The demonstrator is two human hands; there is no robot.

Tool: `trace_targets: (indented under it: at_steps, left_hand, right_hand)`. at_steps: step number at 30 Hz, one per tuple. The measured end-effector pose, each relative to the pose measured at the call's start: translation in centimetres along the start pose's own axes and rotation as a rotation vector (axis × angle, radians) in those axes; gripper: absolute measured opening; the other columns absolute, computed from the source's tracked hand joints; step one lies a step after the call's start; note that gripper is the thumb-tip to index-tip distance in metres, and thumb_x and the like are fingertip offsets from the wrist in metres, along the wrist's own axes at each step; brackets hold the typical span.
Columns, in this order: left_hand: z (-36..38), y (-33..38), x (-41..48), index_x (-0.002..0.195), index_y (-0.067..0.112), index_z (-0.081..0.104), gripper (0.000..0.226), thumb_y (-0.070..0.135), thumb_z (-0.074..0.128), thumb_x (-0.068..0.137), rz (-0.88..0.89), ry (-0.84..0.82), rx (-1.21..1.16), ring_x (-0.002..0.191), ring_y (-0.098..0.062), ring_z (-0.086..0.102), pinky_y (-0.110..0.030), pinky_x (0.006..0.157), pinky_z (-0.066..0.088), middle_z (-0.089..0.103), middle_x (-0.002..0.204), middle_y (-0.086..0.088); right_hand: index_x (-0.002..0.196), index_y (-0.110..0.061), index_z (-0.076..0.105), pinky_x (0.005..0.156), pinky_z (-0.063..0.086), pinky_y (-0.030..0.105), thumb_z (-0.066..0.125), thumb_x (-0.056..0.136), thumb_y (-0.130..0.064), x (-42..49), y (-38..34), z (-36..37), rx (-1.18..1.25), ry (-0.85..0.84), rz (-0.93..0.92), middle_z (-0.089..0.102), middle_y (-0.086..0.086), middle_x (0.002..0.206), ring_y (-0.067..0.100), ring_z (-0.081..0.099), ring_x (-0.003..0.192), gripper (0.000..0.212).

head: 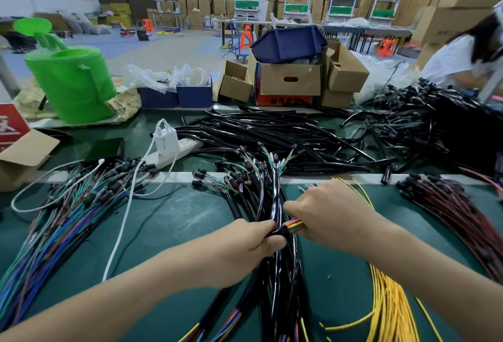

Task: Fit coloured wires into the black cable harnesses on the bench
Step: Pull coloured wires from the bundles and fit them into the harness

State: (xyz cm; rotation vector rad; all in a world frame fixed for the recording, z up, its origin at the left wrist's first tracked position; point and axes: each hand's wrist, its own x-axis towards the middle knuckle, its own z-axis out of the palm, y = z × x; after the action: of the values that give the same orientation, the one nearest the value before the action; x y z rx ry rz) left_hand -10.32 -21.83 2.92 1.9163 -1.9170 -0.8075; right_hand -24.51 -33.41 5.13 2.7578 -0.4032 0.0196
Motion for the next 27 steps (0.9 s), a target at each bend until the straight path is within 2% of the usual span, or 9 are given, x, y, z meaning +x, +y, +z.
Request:
trace_targets:
  at_steps: [3, 5, 9, 12, 16, 18, 22, 24, 27]
  left_hand:
    - [-0.2, 1.5, -0.1, 0.074, 0.019, 0.036, 0.031, 0.034, 0.033, 0.100, 0.043, 0.005, 0.040, 0.053, -0.013, 0.031, -0.017, 0.051, 0.030, 0.036, 0.061, 0.003]
    - [-0.6, 2.6, -0.4, 0.081, 0.016, 0.038, 0.025, 0.029, 0.031, 0.101, 0.081, 0.007, 0.071, 0.052, -0.008, 0.029, -0.013, 0.049, 0.031, 0.032, 0.060, 0.005]
    - [-1.4, 3.2, -1.1, 0.096, 0.013, 0.044, 0.015, 0.019, 0.032, 0.102, 0.140, -0.039, 0.120, 0.052, -0.008, 0.027, -0.024, 0.054, 0.026, 0.029, 0.061, 0.005]
    - [-1.4, 2.8, -1.1, 0.109, -0.003, 0.054, 0.028, 0.017, 0.035, 0.102, 0.165, -0.070, 0.176, 0.052, -0.018, 0.025, -0.008, 0.056, 0.033, 0.029, 0.061, 0.007]
    - [-1.1, 0.8, -1.0, 0.099, 0.016, 0.054, 0.021, 0.030, 0.039, 0.099, 0.115, -0.035, 0.134, 0.053, -0.010, 0.035, -0.017, 0.054, 0.032, 0.039, 0.062, 0.007]
    - [-1.0, -0.9, -1.3, 0.086, 0.025, 0.051, 0.017, 0.034, 0.043, 0.099, 0.085, -0.016, 0.078, 0.052, -0.006, 0.040, -0.014, 0.050, 0.031, 0.045, 0.064, 0.007]
    - [-0.7, -3.5, -2.3, 0.077, 0.029, 0.054, 0.026, 0.036, 0.042, 0.098, 0.008, 0.042, -0.070, 0.044, -0.004, 0.039, -0.014, 0.046, 0.032, 0.047, 0.059, 0.009]
    - [-0.2, -4.1, -2.4, 0.074, 0.028, 0.051, 0.029, 0.036, 0.039, 0.099, 0.005, 0.080, -0.031, 0.048, -0.005, 0.039, -0.014, 0.048, 0.033, 0.048, 0.062, 0.006]
    - [0.3, -4.0, -2.4, 0.071, 0.029, 0.046, 0.033, 0.034, 0.035, 0.101, 0.009, 0.068, 0.029, 0.046, -0.002, 0.043, -0.010, 0.044, 0.030, 0.045, 0.059, 0.007]
  right_hand:
    - [0.059, -0.020, 0.051, 0.040, 0.014, 0.021, 0.080, 0.051, -0.035, -0.1, -1.1, -0.2, -0.099, 0.132, -0.057, 0.053, -0.001, 0.043, 0.024, 0.051, 0.034, 0.034]
    - [0.061, -0.018, 0.054, 0.038, 0.008, 0.021, 0.082, 0.037, -0.028, -0.1, -1.7, 0.0, -0.056, 0.169, -0.040, 0.047, -0.001, 0.037, 0.022, 0.044, 0.027, 0.039]
    - [0.109, -0.016, 0.049, 0.047, 0.031, 0.030, 0.066, 0.069, -0.025, -0.2, -3.1, 0.8, 0.085, 0.176, -0.060, 0.064, 0.002, 0.071, 0.031, 0.062, 0.060, 0.044]
    - [0.125, -0.021, 0.037, 0.064, 0.046, 0.038, 0.052, 0.081, -0.026, -0.7, -4.0, 1.2, 0.377, 0.147, -0.036, 0.061, -0.005, 0.100, 0.029, 0.062, 0.085, 0.046]
    - [0.106, -0.017, 0.051, 0.069, 0.048, 0.038, 0.060, 0.080, -0.026, -1.0, -3.5, 1.6, 0.512, 0.128, 0.029, 0.059, -0.003, 0.096, 0.026, 0.058, 0.085, 0.029]
    - [0.088, -0.015, 0.058, 0.073, 0.047, 0.033, 0.072, 0.075, -0.025, -1.3, -2.3, 2.0, 0.352, 0.150, 0.064, 0.059, 0.000, 0.087, 0.023, 0.057, 0.082, 0.021]
    - [0.067, -0.017, 0.056, 0.073, 0.053, 0.038, 0.087, 0.053, -0.020, -1.9, -1.0, 2.6, 0.237, 0.238, 0.214, 0.058, -0.001, 0.065, 0.023, 0.060, 0.066, 0.034]
    - [0.071, -0.019, 0.047, 0.062, 0.043, 0.030, 0.080, 0.068, -0.024, -1.8, -1.0, 2.9, 0.254, 0.159, 0.238, 0.059, 0.001, 0.068, 0.025, 0.058, 0.065, 0.033]
    - [0.084, -0.021, 0.038, 0.068, 0.037, 0.033, 0.048, 0.092, -0.033, -1.8, -1.2, 3.6, 0.223, -0.018, 0.164, 0.061, 0.004, 0.089, 0.028, 0.057, 0.085, 0.018]
